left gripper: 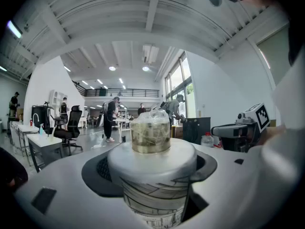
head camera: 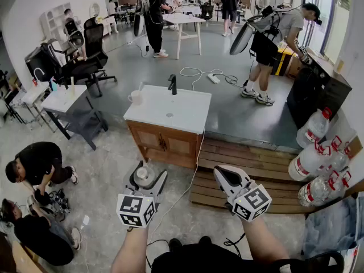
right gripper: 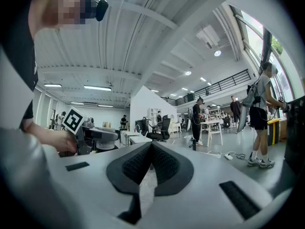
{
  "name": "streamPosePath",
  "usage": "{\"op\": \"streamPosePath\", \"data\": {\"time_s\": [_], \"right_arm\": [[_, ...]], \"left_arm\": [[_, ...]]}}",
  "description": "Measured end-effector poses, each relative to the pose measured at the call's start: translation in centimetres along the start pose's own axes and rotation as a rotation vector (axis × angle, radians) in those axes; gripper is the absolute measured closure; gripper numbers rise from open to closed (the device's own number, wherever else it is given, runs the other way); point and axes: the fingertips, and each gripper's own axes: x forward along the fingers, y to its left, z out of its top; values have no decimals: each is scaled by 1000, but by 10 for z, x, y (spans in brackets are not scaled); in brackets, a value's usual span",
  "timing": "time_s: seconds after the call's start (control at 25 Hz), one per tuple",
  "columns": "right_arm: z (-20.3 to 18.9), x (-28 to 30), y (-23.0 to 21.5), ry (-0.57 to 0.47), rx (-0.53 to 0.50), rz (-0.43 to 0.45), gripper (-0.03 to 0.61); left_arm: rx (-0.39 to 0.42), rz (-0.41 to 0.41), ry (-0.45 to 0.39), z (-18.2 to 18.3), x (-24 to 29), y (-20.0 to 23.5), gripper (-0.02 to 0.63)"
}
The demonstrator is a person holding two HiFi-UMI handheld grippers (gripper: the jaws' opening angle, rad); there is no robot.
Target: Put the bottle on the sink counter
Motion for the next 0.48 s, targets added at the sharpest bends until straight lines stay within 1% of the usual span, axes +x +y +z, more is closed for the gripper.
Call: {"op": "streamPosePath", "data": {"time_s": [0.28,0.48], "right_arm": [[0,-17,-5,-5,0,7,565],[-3,-36,-8,-17,10,36,565]], "left_arm": [[-9,2,-1,1,-3,-15,270],[-8,12,2,1,-2,-30,270]]}}
